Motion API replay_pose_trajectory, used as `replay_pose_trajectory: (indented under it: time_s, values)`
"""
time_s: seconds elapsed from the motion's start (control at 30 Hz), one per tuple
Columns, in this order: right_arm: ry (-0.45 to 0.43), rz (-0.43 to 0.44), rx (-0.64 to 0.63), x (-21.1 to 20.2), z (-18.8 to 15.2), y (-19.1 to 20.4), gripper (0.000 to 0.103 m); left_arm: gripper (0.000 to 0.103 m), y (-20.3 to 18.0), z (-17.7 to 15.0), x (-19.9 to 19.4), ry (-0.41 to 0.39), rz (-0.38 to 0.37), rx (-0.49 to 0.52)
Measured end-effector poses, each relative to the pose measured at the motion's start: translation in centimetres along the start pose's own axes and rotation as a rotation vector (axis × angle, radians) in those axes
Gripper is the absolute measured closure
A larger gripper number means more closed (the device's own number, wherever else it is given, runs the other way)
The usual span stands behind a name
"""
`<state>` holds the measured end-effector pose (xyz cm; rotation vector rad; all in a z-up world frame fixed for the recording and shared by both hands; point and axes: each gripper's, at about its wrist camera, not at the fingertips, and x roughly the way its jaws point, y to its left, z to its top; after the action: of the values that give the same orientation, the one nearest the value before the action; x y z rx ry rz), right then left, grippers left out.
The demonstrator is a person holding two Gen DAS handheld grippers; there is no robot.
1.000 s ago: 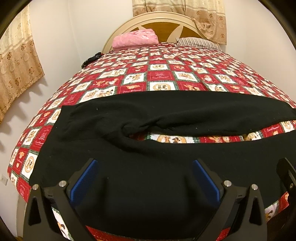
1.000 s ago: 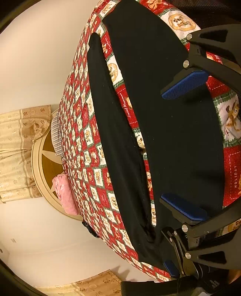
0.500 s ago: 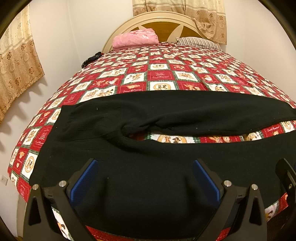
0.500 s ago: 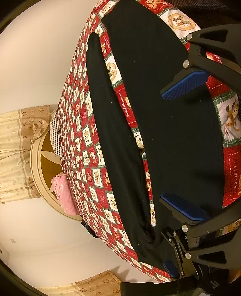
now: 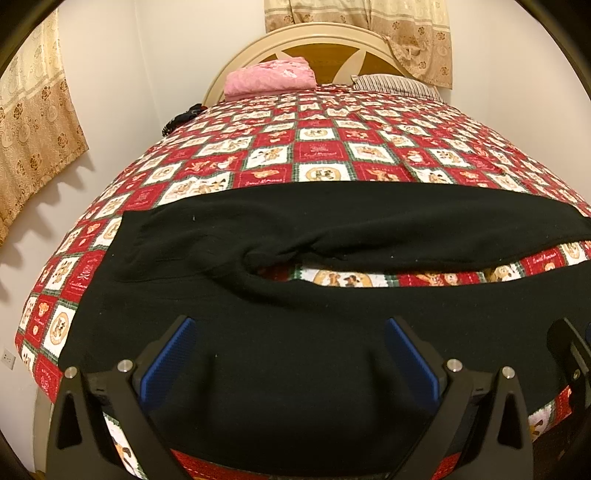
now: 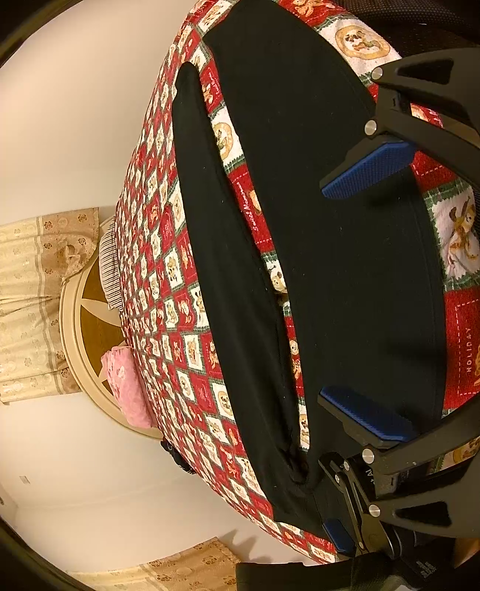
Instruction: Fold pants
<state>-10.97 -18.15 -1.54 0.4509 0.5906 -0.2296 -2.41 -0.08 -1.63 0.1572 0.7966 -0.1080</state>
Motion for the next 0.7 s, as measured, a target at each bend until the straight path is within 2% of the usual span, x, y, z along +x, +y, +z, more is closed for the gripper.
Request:
replay_pose_trajectory:
  time_s: [0.7]
  values:
    - [-0.002,0.005,-0.011,0.16,0.01,0.23,0.001,0.000,0.58,0.07,0.51,0.015,-0.006,0.007]
